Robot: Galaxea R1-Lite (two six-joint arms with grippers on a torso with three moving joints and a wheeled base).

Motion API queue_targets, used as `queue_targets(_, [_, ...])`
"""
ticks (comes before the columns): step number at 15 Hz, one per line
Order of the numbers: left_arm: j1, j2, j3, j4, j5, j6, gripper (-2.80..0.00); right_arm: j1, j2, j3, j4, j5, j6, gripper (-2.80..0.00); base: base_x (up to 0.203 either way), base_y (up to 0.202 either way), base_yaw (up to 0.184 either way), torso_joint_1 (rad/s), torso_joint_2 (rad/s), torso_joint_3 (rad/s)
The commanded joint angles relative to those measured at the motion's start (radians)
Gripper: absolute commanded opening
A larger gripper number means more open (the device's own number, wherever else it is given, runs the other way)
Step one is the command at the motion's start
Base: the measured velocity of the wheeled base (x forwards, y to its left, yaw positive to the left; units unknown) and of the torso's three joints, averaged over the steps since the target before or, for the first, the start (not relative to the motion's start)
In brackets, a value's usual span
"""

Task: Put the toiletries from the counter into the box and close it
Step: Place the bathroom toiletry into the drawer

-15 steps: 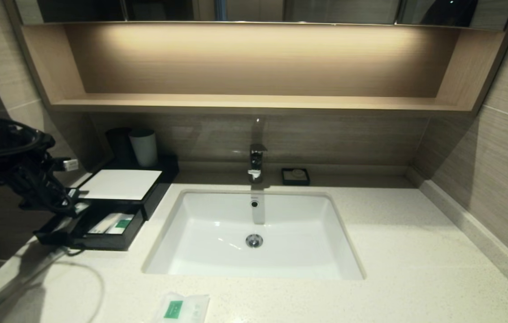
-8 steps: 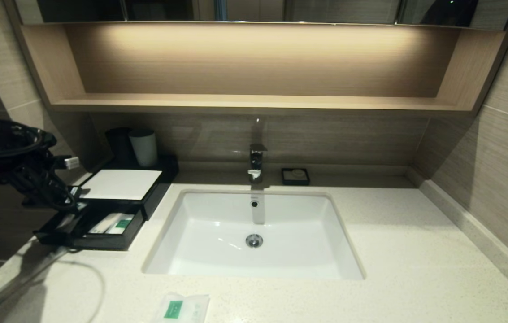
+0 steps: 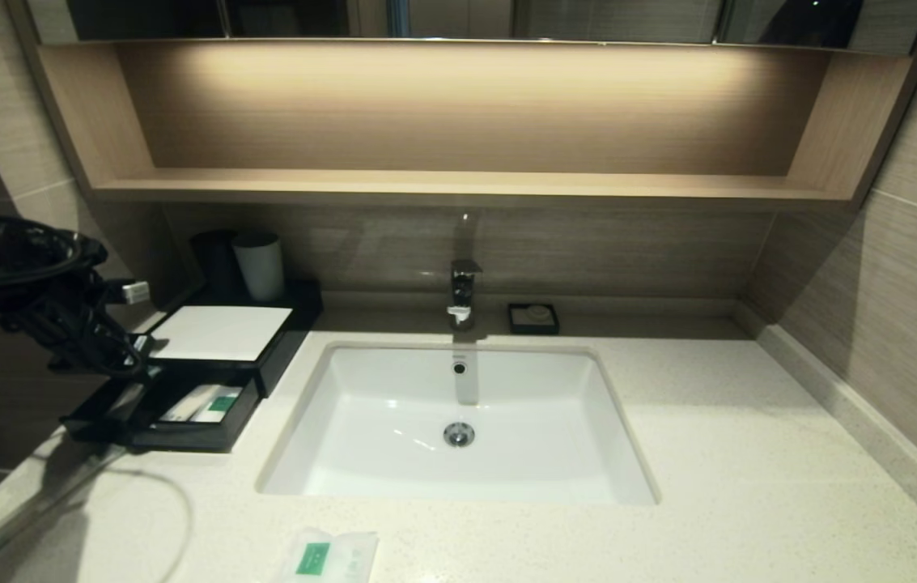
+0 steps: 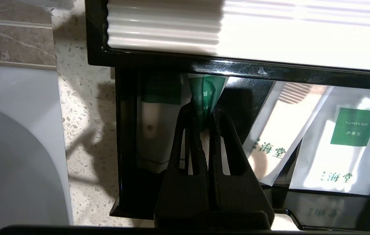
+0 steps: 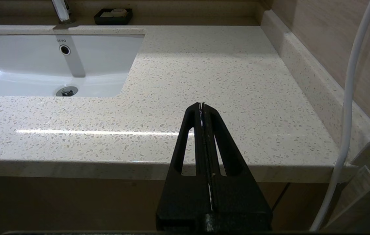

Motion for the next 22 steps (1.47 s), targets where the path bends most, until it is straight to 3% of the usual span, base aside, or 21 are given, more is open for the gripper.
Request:
queue_targets(1, [0.0, 0.006, 0.0, 0.003, 0.002, 0.001, -2.8, 0.0, 0.0, 0.001, 0.0, 0.0, 0.0, -2.8, 0.0, 0.0, 0.0, 0.0, 0.0, 0.0])
queue_targets(5, [0.001, 0.006, 0.002, 0.005, 0.009, 0.0, -2.8, 0.0, 0.0, 0.002, 0.0, 0.0, 0.0, -2.8, 0.0, 0.0, 0.0, 0.0, 0.0, 0.0])
queue_targets(6, [0.001, 0.006, 0.002, 0.009, 0.01, 0.002, 0.0, 0.0, 0.0, 0.0, 0.0, 0.0, 0.0, -2.8, 0.0, 0.0, 0.0, 0.0, 0.0, 0.0])
queue_targets(22, [0.001, -0.096, 0.005, 0.065, 0.005, -0.018, 0.0, 0.0, 0.0, 0.001, 0.0, 0.0, 0.0, -2.8, 0.0, 0.0, 0.0, 0.0, 0.0, 0.0])
